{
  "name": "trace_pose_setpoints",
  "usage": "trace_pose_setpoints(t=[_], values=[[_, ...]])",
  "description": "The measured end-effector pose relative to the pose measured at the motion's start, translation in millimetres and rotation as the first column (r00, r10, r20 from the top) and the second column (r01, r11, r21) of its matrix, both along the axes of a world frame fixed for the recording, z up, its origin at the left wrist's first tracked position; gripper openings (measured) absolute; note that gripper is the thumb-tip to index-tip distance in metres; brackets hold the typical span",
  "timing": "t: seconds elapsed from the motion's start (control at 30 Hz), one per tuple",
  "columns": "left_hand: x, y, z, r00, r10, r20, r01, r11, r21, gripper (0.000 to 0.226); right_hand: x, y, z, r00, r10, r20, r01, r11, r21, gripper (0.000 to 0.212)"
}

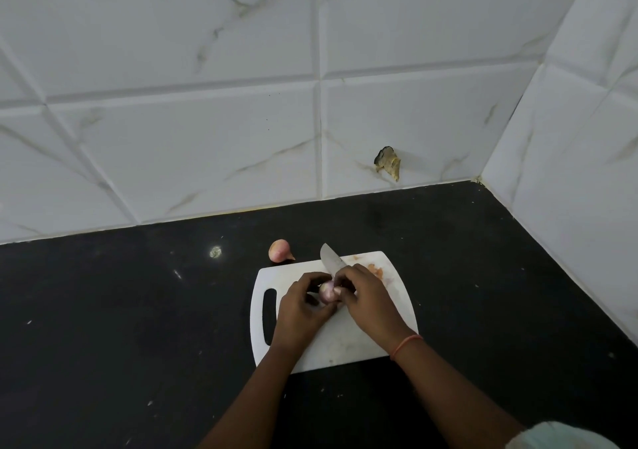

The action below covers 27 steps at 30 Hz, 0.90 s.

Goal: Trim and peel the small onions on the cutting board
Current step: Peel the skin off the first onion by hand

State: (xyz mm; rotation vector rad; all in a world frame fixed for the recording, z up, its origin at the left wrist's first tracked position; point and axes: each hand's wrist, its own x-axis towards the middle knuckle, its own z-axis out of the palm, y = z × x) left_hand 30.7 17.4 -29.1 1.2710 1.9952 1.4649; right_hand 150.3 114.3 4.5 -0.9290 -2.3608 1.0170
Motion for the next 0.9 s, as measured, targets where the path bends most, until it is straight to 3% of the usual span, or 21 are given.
trace_pose_setpoints(t=[0.23,0.43,0.9], values=[[1,-1,4,1.0,0.017,0.026,-0.016,1.0,-0.008,0.044,-1,-7,7,0.997,0.066,0.033,-0.069,0.993,0.093,0.021],[2,-2,5,0.999,0.025,0.036,-0.025,1.0,-0.016,0.043,-3,-14,11,0.997,0.007,0.081,-0.028,0.962,0.271,0.007],[1,0,1,0.998,0.051,0.022,-0.05,0.998,-0.047,0.04,-15,-12,14,0.965,-0.024,0.261,-0.076,0.927,0.367,0.02]])
